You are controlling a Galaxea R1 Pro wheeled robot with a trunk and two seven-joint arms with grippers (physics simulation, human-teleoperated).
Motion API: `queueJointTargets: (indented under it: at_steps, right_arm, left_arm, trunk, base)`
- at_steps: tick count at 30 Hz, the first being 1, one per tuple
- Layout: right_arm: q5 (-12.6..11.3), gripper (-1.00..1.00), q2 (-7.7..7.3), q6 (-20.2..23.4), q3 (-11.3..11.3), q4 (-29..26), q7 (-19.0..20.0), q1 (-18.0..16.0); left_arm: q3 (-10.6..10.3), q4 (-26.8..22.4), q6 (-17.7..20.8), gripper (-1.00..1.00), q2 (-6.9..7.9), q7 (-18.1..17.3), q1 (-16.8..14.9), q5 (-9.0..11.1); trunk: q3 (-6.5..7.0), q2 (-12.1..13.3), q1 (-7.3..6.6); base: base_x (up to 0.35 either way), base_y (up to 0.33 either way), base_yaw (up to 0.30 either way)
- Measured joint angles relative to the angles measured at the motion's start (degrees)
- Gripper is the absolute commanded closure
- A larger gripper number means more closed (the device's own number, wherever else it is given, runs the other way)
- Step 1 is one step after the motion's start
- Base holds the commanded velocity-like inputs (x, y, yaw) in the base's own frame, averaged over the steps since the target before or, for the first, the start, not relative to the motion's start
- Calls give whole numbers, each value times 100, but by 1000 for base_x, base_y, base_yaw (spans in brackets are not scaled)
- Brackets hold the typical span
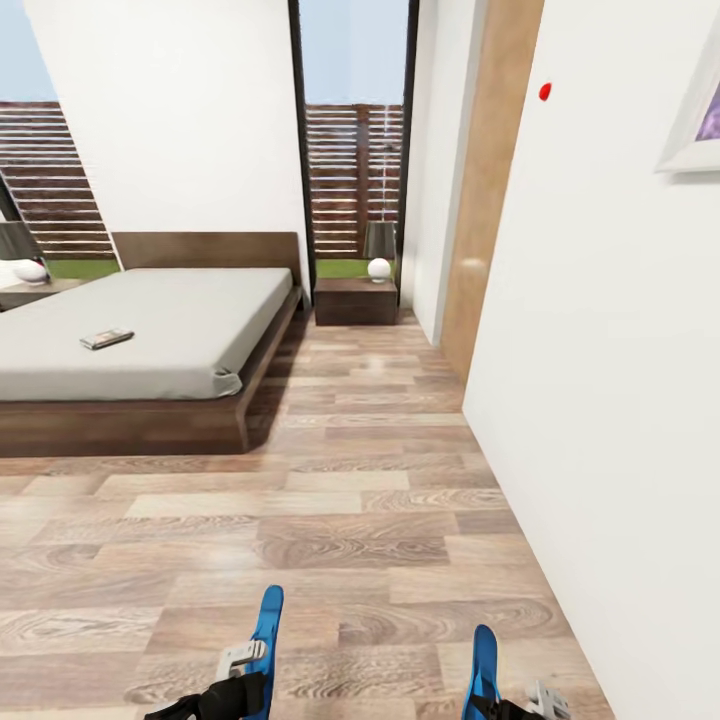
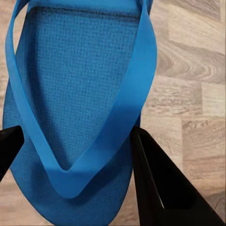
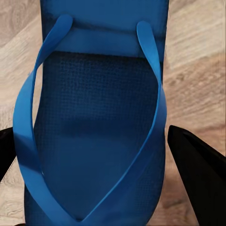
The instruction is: In the bedroom, move the book from the bed onto either nightstand, and place the two sandals side by side next to the bed.
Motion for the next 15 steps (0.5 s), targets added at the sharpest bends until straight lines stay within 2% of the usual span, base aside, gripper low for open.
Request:
queueJointTargets:
  at_steps: [15]
  right_arm:
    - [9,100,5,4,0,9,-25,0]
  left_arm:
    - [-2,-1,0,100,0,8,0,0]
  trunk:
    - [0,0,0]
  base:
    - [314,-17,0]
